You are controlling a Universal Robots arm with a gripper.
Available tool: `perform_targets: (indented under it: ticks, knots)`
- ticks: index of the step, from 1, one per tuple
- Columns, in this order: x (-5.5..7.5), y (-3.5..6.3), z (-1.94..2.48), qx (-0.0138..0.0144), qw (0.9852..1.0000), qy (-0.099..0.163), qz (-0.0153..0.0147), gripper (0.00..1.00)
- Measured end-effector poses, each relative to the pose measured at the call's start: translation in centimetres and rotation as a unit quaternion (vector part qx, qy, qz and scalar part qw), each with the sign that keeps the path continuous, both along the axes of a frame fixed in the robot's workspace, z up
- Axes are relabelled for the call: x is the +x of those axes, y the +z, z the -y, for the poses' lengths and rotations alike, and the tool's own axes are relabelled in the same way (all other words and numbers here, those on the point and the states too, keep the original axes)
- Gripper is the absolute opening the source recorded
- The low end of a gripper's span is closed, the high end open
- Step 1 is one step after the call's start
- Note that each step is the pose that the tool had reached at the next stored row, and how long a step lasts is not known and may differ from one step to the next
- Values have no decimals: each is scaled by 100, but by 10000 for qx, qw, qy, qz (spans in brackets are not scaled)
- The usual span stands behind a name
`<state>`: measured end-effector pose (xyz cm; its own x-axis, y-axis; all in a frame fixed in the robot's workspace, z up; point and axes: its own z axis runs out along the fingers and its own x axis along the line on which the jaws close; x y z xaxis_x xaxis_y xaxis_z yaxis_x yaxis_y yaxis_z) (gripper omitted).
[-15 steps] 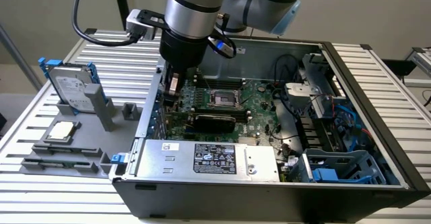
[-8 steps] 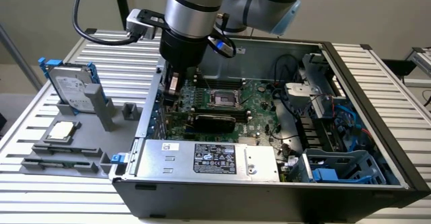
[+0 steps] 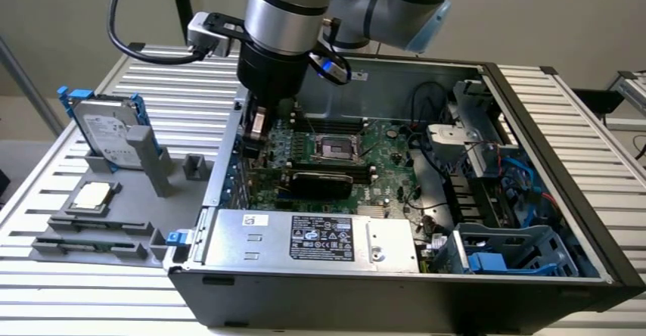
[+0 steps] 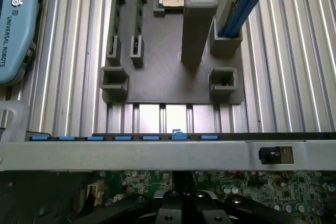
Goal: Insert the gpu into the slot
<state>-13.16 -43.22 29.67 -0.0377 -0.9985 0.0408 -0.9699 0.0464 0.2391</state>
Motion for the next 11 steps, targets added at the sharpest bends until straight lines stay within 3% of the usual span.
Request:
perform_targets:
  ticks: [11]
  knots:
    - [-20, -3, 0, -65, 10000, -9, -10, 11]
